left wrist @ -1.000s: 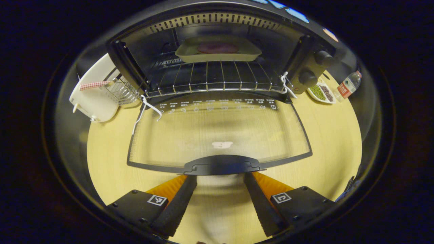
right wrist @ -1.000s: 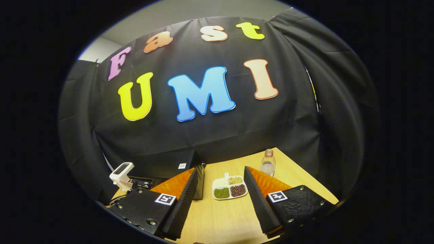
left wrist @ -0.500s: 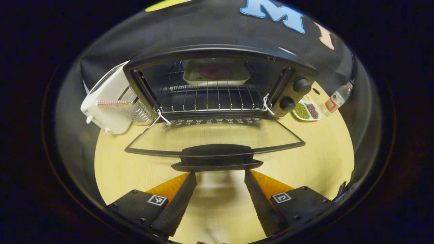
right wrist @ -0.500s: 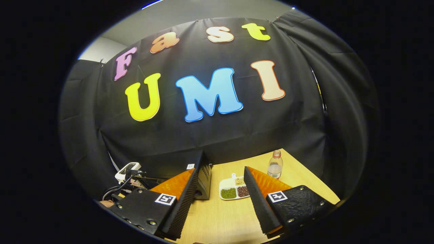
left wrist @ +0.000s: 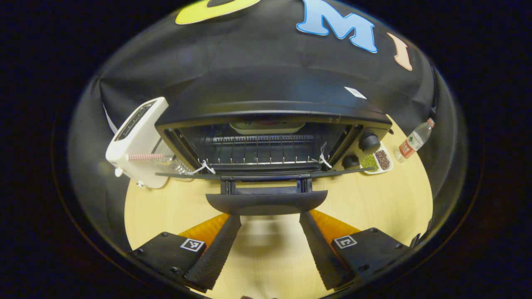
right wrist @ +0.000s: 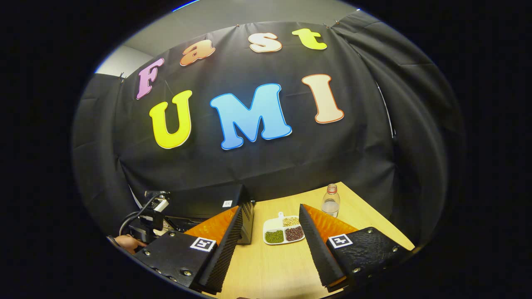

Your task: Open the electric oven with the left hand, put the food in, and close the electric oven.

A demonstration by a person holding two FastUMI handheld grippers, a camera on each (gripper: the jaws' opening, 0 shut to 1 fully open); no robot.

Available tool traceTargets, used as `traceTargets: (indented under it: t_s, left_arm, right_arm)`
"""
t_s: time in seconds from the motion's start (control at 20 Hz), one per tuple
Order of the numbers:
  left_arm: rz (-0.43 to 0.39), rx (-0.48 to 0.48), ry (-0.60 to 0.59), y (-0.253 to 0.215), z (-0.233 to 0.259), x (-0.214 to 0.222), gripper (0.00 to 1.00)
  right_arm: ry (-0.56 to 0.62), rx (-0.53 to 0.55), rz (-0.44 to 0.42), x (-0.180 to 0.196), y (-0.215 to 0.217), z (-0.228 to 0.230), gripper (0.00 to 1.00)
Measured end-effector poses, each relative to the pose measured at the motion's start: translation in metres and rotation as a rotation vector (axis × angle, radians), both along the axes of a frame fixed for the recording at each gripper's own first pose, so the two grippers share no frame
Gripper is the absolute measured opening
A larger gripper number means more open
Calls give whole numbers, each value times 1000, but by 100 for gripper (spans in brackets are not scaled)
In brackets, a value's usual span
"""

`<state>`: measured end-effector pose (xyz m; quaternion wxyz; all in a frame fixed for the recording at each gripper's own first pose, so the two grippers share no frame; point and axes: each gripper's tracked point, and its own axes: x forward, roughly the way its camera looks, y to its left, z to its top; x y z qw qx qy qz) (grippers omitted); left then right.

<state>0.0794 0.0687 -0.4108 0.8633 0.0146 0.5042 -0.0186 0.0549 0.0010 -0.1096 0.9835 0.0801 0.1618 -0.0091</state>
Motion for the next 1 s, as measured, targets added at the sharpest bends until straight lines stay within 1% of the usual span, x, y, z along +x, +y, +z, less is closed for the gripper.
traceTargets:
  t_s: [0.1, 0.15, 0.2, 0.25, 0.3, 0.35, 0.4, 0.45, 0.5, 0.55, 0.6, 0.65, 0.7, 0.8, 0.9, 1.0]
  left_arm:
    - [1, -8, -44, -5, 13, 8, 97]
    - [1, -10, -76, -8, 20, 13, 100]
    - [-1, -15, -110, -11, 29, 16, 97]
    - [-4, -21, -145, -14, 39, 19, 100]
    - [-8, -28, -177, -14, 51, 19, 97]
    - [-14, -35, -214, -17, 69, 16, 92]
    - [-17, -40, -258, -20, 85, 15, 97]
    - [-18, -46, -313, -24, 106, 14, 100]
    - [-15, -48, -377, -25, 128, 11, 97]
    - [-12, -54, -448, -27, 152, 8, 100]
    - [-7, -68, -520, -33, 180, 3, 96]
    - [-1, -80, -599, -37, 210, -2, 100]
    - [2, -89, -681, -40, 241, -8, 100]
    - [7, -89, -845, -44, 306, -19, 92]
    - [11, -86, -934, -44, 348, -37, 94]
    - [18, -91, -974, -46, 377, -52, 97]
  right_arm:
    - [7, -8, -1, -2, -4, -2, 83]
    - [7, -16, -4, -1, -5, -2, 83]
    - [6, -21, -4, -2, -6, -2, 83]
    - [6, -22, -3, -1, -5, -2, 83]
    - [4, -20, -1, -1, -5, 0, 83]
    - [-1, -20, 2, -1, -3, 1, 83]
    - [-7, -23, 3, -2, -3, 2, 83]
    - [-17, -31, 4, -2, -1, 7, 83]
    - [-30, -39, 6, -2, 0, 12, 83]
    - [-47, -41, 13, -2, 4, 21, 83]
    - [-67, -38, 21, -4, 8, 31, 83]
    - [-90, -38, 26, -5, 12, 43, 83]
    - [-119, -40, 31, -6, 16, 55, 83]
    - [-180, -52, 46, -9, 25, 84, 83]
    - [-230, -59, 57, -11, 35, 110, 83]
    - [-255, -47, 67, -15, 45, 128, 83]
